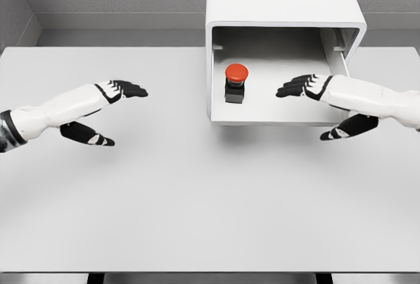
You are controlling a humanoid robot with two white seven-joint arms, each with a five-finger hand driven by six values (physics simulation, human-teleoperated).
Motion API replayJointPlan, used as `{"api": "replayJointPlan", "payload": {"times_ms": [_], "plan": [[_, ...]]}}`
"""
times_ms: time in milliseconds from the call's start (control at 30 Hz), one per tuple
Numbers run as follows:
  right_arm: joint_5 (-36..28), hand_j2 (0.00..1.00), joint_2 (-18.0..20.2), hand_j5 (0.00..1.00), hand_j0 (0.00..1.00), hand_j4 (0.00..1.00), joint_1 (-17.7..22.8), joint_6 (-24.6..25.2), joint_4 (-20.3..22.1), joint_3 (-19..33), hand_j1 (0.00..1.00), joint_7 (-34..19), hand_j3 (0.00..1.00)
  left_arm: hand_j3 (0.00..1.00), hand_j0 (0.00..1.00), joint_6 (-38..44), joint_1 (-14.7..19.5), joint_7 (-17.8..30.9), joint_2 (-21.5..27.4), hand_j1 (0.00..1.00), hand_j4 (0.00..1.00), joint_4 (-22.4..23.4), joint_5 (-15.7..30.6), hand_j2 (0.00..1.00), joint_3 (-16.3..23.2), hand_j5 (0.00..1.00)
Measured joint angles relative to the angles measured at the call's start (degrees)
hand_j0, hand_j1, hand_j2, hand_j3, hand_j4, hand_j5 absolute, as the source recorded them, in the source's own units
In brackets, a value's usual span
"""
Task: Slide open multi-storey tabletop storage cabinets and put open load switch and slide close multi-storey tabletop storage cabinets
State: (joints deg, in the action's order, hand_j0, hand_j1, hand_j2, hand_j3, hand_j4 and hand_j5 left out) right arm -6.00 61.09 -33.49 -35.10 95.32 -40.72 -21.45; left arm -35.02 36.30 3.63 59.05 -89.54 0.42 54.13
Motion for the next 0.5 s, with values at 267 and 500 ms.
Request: {"api": "replayJointPlan", "payload": {"times_ms": [267,500], "plan": [[0.25,1.0,-2.76,1.0,1.0,1.0,-0.7,-0.01,-2.26,0.05,1.0,-1.4,1.0,1.0,1.0,-0.01,0.09,2.49,-5.62,1.0,1.0,4.87,-0.02,1.0,-0.9,1.0],[0.26,1.0,-4.41,1.0,1.0,1.0,-1.58,-0.01,-3.26,0.13,1.0,-2.52,1.0,1.0,1.0,-0.01,-0.09,3.33,-5.81,1.0,1.0,5.16,0.06,1.0,-1.09,1.0]]}}
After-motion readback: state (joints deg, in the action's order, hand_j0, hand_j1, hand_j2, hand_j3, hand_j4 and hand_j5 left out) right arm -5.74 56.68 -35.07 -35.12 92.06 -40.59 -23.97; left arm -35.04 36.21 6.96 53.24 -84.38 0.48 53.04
